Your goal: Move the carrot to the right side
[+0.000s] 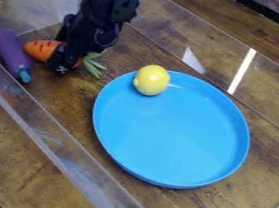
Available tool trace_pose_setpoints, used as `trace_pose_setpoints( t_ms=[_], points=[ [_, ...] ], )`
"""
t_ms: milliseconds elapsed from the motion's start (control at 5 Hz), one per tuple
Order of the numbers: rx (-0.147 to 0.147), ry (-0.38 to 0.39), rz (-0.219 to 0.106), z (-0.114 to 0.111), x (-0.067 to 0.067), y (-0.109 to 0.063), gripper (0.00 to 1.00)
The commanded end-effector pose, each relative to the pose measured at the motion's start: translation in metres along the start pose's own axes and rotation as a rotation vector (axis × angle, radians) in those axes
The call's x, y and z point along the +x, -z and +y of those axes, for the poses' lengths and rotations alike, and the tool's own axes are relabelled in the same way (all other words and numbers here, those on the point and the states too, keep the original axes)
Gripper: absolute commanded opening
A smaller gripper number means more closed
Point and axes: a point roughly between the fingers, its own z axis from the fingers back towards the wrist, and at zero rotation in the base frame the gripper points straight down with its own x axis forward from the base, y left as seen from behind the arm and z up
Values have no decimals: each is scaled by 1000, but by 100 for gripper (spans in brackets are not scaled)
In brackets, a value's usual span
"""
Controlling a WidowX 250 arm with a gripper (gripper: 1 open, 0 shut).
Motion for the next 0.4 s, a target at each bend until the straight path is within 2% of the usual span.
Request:
trace_pose_setpoints(
  t_ms=[0,200],
  points=[
    [-16,-95,12,7,3,-8,0],
    [-46,-157,35,4,12,-11,0]
  ],
)
